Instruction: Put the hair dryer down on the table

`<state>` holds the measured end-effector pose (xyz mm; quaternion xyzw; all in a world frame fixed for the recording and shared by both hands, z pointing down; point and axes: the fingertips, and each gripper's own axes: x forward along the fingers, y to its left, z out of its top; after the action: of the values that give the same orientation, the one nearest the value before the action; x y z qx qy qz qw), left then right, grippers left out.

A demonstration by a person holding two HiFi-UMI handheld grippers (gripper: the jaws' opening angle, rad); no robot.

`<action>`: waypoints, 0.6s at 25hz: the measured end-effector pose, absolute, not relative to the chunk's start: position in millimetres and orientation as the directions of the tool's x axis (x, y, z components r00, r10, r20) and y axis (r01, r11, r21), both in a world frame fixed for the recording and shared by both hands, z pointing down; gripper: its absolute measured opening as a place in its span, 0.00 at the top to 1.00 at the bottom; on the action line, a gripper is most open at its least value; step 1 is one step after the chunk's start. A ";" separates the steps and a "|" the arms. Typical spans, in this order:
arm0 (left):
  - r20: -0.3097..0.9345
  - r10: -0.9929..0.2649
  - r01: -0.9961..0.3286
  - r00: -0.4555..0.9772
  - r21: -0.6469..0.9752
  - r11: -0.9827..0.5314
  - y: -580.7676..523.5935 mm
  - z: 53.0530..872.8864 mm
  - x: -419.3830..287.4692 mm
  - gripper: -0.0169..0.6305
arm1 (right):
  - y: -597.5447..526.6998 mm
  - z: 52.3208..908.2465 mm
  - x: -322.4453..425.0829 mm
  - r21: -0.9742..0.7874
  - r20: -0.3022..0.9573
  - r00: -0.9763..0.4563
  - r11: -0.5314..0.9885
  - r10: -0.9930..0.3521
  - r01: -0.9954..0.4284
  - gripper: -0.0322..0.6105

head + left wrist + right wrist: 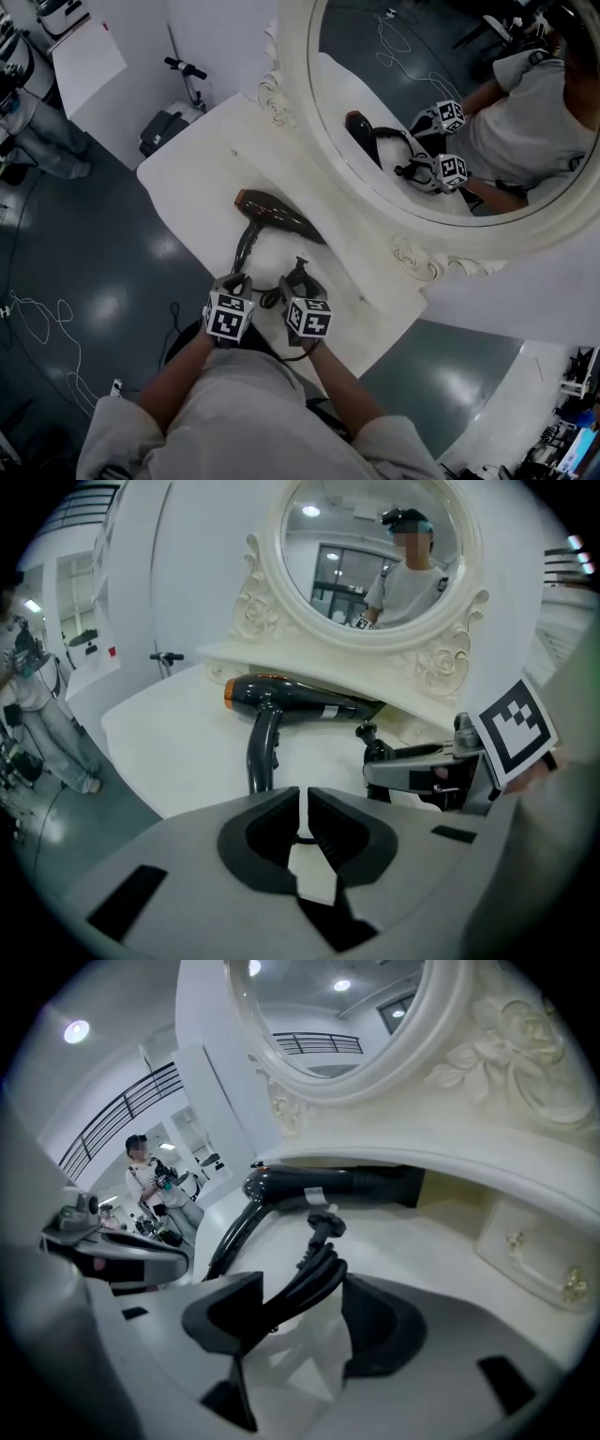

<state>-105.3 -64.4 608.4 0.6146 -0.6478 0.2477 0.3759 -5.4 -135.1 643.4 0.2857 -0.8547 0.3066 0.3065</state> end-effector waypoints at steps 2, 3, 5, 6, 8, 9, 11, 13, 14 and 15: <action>0.794 -0.605 -0.983 0.050 0.145 0.109 -65.0 609.7 -102.3 0.92 | -136.1 644.0 -3.7 -0.334 0.700 -0.645 0.658 -0.307 -0.675 0.54; 0.795 -0.603 -0.983 0.057 0.149 0.103 -65.3 610.5 -101.3 0.92 | -137.4 644.0 -2.8 -0.323 0.702 -0.640 0.662 -0.312 -0.677 0.53; 0.793 -0.605 -0.983 0.071 0.160 0.094 -66.0 612.3 -100.5 0.92 | -139.7 642.6 -1.8 -0.289 0.708 -0.627 0.676 -0.325 -0.678 0.51; 0.795 -0.601 -0.981 0.080 0.170 0.094 -65.0 613.0 -99.5 0.92 | -140.1 641.5 -1.0 -0.268 0.711 -0.619 0.686 -0.333 -0.677 0.50; 0.799 -0.593 -0.976 0.100 0.196 0.099 -62.1 613.6 -96.8 0.92 | -140.9 638.9 2.3 -0.229 0.714 -0.605 0.698 -0.354 -0.679 0.47; 0.797 -0.594 -0.974 0.108 0.205 0.098 -61.5 613.7 -96.0 0.92 | -142.1 637.4 4.7 -0.214 0.713 -0.597 0.696 -0.368 -0.685 0.47; 0.791 -0.600 -0.973 0.122 0.215 0.086 -60.2 614.2 -96.2 0.92 | -144.7 633.1 8.9 -0.189 0.708 -0.578 0.680 -0.406 -0.708 0.47; 0.781 -0.609 -0.973 0.138 0.220 0.063 -57.6 614.7 -97.2 0.92 | -143.4 625.8 12.7 -0.162 0.697 -0.556 0.656 -0.453 -0.737 0.47; 0.773 -0.617 -0.973 0.147 0.224 0.049 -56.3 613.9 -97.0 0.92 | -140.2 620.2 14.8 -0.148 0.688 -0.548 0.646 -0.477 -0.749 0.48; 0.764 -0.626 -0.972 0.159 0.231 0.035 -55.2 611.5 -96.0 0.92 | -135.6 613.2 17.1 -0.135 0.675 -0.543 0.641 -0.499 -0.756 0.49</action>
<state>-96.0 -55.2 611.5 0.6569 -0.6081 0.2256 0.3844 17.1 -135.6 613.2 0.3680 -0.8529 0.2105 0.3048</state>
